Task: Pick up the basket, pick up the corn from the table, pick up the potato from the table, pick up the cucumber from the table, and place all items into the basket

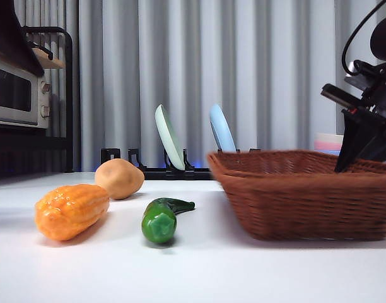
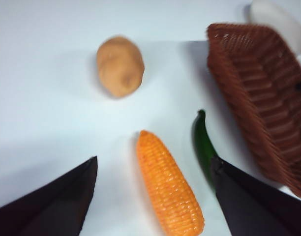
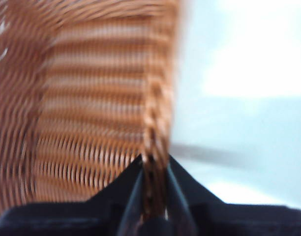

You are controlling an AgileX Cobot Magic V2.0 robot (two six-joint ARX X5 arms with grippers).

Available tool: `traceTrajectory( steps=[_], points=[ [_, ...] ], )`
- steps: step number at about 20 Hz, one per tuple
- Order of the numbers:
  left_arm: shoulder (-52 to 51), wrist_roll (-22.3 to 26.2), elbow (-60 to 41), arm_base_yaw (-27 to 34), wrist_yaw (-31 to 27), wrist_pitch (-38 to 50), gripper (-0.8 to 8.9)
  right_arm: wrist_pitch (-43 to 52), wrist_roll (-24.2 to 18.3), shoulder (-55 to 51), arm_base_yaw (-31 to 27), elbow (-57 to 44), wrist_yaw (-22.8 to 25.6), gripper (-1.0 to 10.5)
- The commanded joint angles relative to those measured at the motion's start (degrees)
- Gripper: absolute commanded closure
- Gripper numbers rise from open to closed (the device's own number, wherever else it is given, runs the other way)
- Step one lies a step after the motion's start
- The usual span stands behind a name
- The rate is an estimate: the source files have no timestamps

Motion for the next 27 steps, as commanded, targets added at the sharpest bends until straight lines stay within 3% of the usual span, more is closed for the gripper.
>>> traceTrajectory(
  steps=[1, 6, 8, 15, 20, 25, 26, 27],
  points=[
    [4.5, 0.59, 3.15, -0.02, -0.13, -0.11, 4.31, -1.42, -0.31, -1.14, 0.13, 1.51, -0.09, 9.6],
    [20.15, 5.99, 17.07, -1.14, -1.66, -1.79, 4.11, -3.17, -0.35, -8.96, 0.07, 1.75, -0.07, 9.6],
    [26.49, 7.76, 22.8, -2.36, -3.91, -2.45, 3.11, -3.8, -0.35, -12.61, 0.07, 1.75, -0.07, 9.6],
    [46.1, 12.79, 40.04, -7.23, -9.38, -5.86, 3.1, -6.67, -0.35, -22.62, 0.07, 1.75, -0.04, 9.6],
    [55.23, 15.85, 43.39, -9.9, -14.99, -5.55, 3.1, -8.26, -0.37, -25.62, 0.07, 1.75, -0.04, 9.6],
    [61.37, 16.13, 43.39, -10.14, -15.12, -5.2, 3.13, -9.05, -0.37, -25.83, 0.07, 1.75, -0.02, 9.6],
    [61.55, 16.13, 43.39, -10.14, -15.17, -5.09, 3.28, -9.18, -0.37, -25.83, 0.07, 1.75, -0.02, 9.6],
    [61.55, 16.15, 43.39, -10.19, -15.1, -4.52, 4.22, -9.2, -0.37, -25.83, 0.07, 1.75, -0.02, 9.6]
  ],
)
